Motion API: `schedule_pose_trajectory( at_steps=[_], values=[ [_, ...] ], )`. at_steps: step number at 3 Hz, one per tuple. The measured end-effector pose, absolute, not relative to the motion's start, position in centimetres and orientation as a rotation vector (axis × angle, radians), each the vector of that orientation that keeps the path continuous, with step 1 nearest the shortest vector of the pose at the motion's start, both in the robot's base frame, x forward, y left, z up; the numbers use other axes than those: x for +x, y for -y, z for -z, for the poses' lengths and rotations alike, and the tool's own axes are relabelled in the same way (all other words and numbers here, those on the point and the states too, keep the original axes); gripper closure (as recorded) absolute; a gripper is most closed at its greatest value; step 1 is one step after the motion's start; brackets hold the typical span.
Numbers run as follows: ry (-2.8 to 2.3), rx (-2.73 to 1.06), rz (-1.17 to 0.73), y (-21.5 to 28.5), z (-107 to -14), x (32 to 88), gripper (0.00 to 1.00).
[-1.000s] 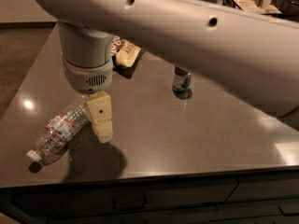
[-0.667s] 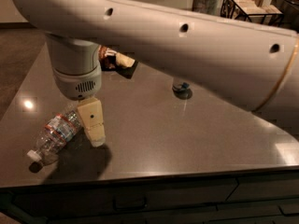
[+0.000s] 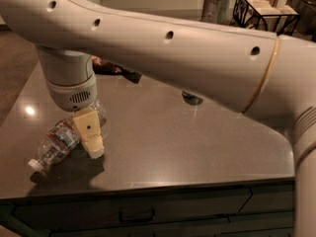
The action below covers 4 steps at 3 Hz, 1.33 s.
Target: Move water bottle near redbull can
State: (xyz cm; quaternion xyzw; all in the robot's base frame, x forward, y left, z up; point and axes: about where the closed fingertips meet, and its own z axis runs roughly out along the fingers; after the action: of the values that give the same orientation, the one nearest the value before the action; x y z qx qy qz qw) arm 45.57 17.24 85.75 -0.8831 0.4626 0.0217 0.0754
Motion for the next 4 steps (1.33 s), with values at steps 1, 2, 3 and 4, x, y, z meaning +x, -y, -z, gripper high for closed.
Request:
schedule_pose_trajectory(
  at_steps=[1,2,3,4],
  values=[
    [-1.367,-2.689,-0.043,-17.8,-85.7,45.7,0.18],
    [-1.340,-2.715,-0.045,-18.2,-85.7,45.7,0.41],
    [-1.338,-2.717,-0.038,-18.1,-85.8,45.7,0.64],
    [-1.394,-2.661,0.026,-17.0,-87.5,45.6,0.89]
  ],
)
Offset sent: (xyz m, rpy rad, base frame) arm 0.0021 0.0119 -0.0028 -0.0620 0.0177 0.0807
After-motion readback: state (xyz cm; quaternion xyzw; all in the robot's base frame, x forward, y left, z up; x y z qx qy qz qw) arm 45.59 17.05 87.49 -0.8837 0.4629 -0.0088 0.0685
